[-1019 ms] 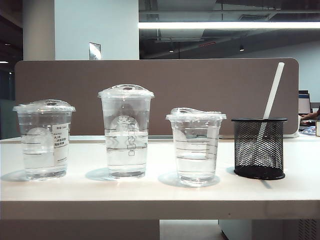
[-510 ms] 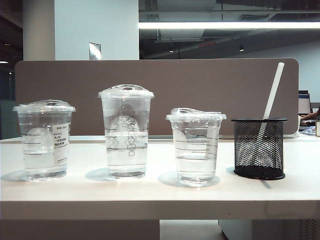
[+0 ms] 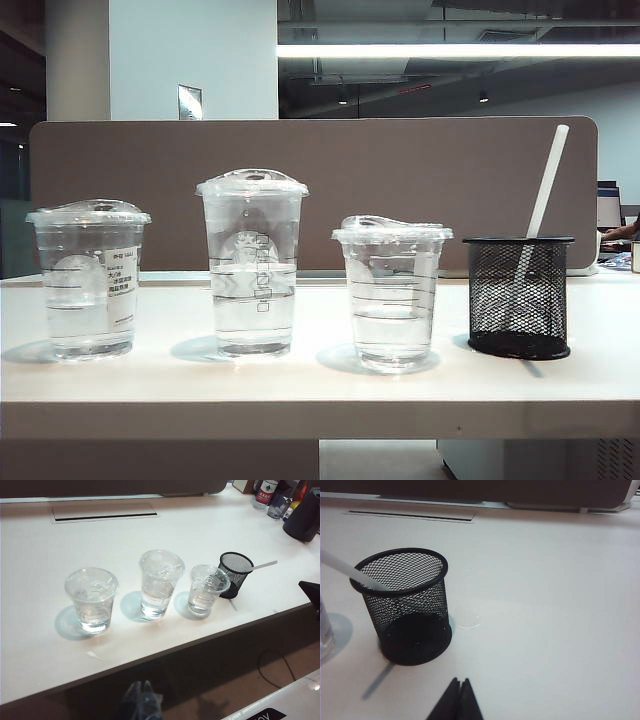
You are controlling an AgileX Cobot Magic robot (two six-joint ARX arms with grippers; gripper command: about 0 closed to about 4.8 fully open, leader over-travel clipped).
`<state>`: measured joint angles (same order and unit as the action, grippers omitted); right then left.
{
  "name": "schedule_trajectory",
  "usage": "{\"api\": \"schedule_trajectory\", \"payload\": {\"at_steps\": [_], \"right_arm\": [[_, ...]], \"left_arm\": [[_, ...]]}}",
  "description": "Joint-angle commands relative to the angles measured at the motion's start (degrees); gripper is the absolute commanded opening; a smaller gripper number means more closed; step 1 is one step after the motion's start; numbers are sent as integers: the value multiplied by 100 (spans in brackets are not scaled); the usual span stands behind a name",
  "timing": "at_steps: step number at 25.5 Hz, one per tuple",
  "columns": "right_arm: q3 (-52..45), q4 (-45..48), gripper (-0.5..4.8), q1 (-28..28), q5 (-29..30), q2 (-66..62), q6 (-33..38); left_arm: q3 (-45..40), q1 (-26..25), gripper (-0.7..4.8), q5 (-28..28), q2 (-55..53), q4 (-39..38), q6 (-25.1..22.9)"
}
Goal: Pick up the straw and insert it into the small coffee cup.
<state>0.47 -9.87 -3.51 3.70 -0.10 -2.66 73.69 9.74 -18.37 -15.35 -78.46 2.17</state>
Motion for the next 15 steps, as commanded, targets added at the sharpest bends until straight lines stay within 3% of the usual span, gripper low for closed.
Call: {"api": "schedule_trajectory", "payload": {"at_steps": [1, 4, 6, 8, 9, 11, 15], "right_arm": [[-42, 114, 3, -7, 48, 7, -26], [118, 160, -2, -4, 48, 7, 817], [494, 138, -2, 7, -323, 7, 1502], [979, 142, -3, 0, -710, 2, 1668], [1239, 140, -3, 0, -828, -11, 1554], [2450, 83, -3, 9, -1115, -175, 343], [4092, -197, -2, 9, -1753, -977, -1134]], "left_arm": [[13, -2, -5, 17, -7, 57, -4], [13, -2, -4, 37, -7, 35, -254], [13, -2, -4, 37, 0, -28, -428], [13, -2, -4, 33, 0, -39, -435], [13, -2, -4, 33, 0, -35, -435], [13, -2, -4, 33, 0, -33, -433], [13, -2, -4, 33, 0, -33, -433]]}}
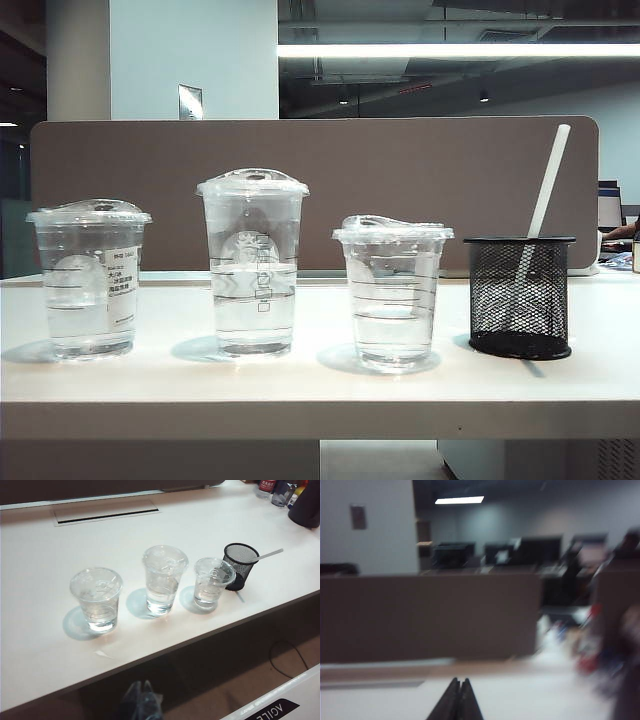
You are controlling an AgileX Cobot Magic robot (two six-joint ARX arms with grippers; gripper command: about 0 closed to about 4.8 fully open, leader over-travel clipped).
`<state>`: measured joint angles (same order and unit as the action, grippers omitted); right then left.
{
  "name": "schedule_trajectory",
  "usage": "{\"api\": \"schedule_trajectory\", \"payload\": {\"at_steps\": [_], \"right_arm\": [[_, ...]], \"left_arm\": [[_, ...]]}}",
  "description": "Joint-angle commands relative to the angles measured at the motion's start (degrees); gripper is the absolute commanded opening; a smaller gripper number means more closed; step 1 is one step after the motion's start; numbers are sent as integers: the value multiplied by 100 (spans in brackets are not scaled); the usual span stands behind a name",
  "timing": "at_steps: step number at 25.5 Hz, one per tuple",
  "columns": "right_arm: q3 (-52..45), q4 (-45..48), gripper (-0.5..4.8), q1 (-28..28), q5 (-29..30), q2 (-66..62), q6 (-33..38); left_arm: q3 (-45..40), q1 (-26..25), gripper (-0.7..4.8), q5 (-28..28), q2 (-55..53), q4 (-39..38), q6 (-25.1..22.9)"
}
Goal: Pick up the straw and insert it into the small coffee cup.
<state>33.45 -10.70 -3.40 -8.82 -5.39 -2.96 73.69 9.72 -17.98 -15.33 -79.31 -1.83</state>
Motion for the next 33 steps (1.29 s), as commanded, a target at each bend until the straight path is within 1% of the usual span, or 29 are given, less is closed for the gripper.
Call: {"api": "schedule_trajectory", "payload": {"at_steps": [1, 4, 5, 9, 12, 13, 15, 17, 19, 21, 24, 26, 30, 31, 33], "right_arm": [[1255, -125, -2, -2, -761, -776, -1537], [2441, -22, -1, -2, -1239, -1755, -2625], [3082, 212, -1, -2, -1316, -2396, -2997], [3954, 1051, -1, 35, -1311, -3738, -3016], [4054, 1707, -1, 203, -1250, -4570, -2981], [4054, 1856, -1, 494, -988, -5088, -2645], [4048, 1832, -1, 938, -516, -5580, -1840], [4017, 1733, -1, 1537, 151, -6196, -599], [3963, 1633, -1, 1884, 686, -6688, 79], [3718, 1735, -1, 2076, 942, -7252, 192], [2887, 2503, -1, 2146, 1032, -7521, 192], [2140, 3206, -1, 2133, 1053, -7519, 321], [914, 4127, -1, 1971, 1180, -7510, 793], [398, 4413, -1, 1882, 1198, -7510, 837], [-131, 4723, 0, 1716, 1200, -7477, 837]], "left_arm": [[13, 0, -4, -7, -2, 52, -33], [13, 0, -4, -7, -2, 50, -33], [13, 0, -4, -7, -2, 52, -33], [13, 0, -4, -7, -2, 52, -33], [13, 0, -4, -7, -2, 52, -33], [13, 0, -5, -7, -2, 52, -33], [13, 0, -4, -7, -2, 50, -33], [13, 0, -4, -7, -2, 50, -33], [13, 0, -5, -7, -2, 52, -33], [13, 0, -4, -9, -2, 50, -33], [13, 0, -4, -4, -2, 52, -33], [13, 4, -5, -2, 0, 52, -33], [13, -17, -4, -109, -2, 50, -33], [15, -4, -4, -105, 0, 52, -33], [13, 7, -4, -85, -2, 52, -33]]}}
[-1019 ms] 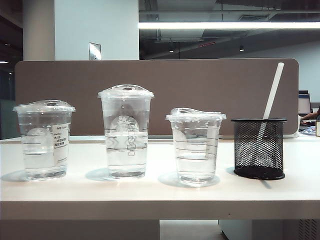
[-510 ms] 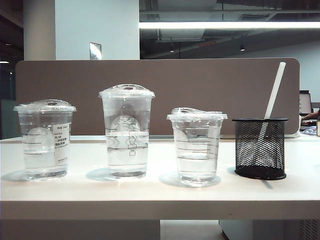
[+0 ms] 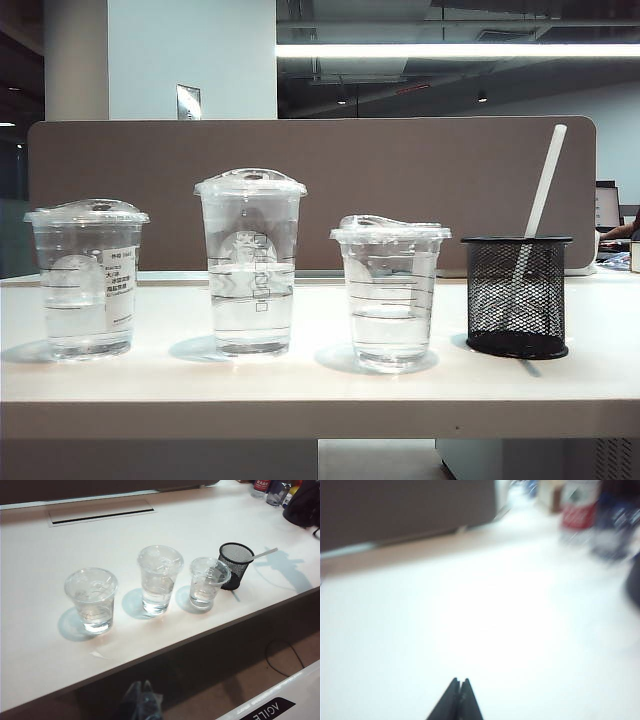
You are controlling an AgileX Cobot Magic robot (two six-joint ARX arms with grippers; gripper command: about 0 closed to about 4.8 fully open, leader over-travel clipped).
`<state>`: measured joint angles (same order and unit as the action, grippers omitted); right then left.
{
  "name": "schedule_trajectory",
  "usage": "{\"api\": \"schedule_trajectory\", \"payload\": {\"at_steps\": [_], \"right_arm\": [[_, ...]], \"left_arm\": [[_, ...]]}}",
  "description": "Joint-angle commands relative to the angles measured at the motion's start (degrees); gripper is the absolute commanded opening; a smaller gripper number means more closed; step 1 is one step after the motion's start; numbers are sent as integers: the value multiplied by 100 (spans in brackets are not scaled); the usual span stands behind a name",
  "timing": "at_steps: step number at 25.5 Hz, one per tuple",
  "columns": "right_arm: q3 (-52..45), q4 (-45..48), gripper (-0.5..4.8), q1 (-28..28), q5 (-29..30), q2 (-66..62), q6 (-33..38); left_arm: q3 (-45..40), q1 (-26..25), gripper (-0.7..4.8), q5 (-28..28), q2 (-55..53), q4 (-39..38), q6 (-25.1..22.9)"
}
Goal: Pick up the straw and insert it into the small coffee cup.
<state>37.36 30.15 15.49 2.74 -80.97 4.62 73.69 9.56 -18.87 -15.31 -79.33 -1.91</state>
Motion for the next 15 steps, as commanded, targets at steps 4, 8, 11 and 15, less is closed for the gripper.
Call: {"api": "schedule_trajectory", "payload": {"at_steps": [4, 8, 11, 15], "right_arm": [[-1716, 1777, 0, -691, 17, 330, 149], [-2468, 2625, 0, -1099, -2, 610, 308], [-2892, 2927, 1, -1423, -7, 850, 308], [-3423, 3069, 70, -1921, 0, 1296, 308]], "left_arm": [[13, 11, -4, -15, -2, 55, -24], [13, 15, -4, -26, -2, 55, -24], [13, 11, -5, -35, -2, 55, -24], [13, 13, -4, -35, -2, 52, -24]]}}
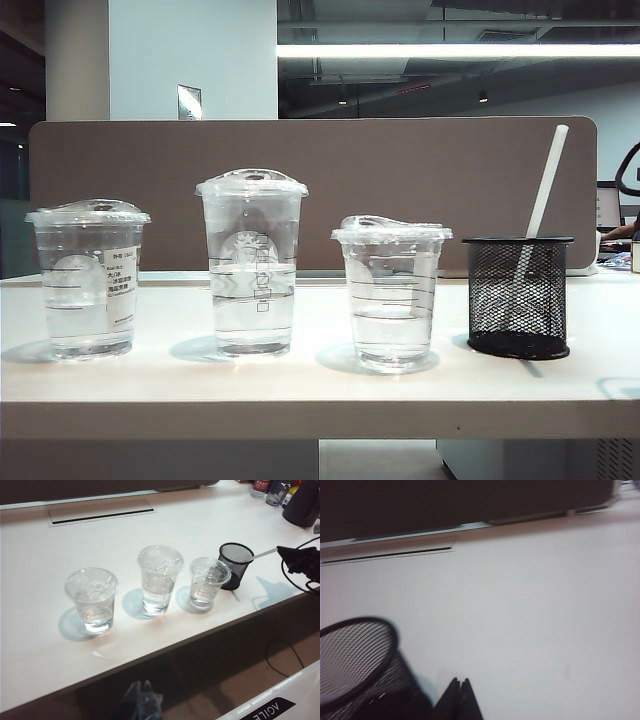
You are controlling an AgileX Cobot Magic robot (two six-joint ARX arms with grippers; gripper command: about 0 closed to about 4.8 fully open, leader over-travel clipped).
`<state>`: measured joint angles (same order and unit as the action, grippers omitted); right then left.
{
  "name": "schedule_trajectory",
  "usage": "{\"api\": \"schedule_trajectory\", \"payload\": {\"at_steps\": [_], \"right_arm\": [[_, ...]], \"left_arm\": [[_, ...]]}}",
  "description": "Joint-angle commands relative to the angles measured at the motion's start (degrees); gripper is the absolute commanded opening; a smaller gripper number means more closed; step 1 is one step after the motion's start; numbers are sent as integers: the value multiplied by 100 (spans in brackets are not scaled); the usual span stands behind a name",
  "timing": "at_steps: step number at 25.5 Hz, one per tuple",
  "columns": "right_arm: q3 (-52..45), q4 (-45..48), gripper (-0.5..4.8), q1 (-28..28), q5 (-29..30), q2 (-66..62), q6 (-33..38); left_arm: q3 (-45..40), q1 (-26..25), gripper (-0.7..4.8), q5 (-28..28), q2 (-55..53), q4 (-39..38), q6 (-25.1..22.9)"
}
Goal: Pick up the straw and insert it into the small coffee cup.
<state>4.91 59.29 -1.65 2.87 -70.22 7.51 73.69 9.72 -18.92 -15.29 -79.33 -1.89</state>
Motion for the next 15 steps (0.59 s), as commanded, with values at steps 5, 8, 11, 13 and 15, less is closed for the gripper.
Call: {"api": "schedule_trajectory", "payload": {"at_steps": [5, 8, 11, 13, 15], "right_arm": [[-295, 125, 121, -638, 227, 487, 9], [-291, 87, 191, -1093, 367, 503, -57], [-291, 55, 191, -1335, 367, 501, -201], [-291, 57, 191, -1414, 369, 501, -203], [-280, 57, 191, -1491, 369, 498, -203]], "left_arm": [[13, -2, -4, -33, -4, 55, -26], [13, -2, -5, -33, -4, 55, -26], [13, -2, -4, -33, -4, 55, -26], [13, -2, -4, -33, -4, 55, -26], [13, -2, -4, -33, -4, 55, -26]]}}
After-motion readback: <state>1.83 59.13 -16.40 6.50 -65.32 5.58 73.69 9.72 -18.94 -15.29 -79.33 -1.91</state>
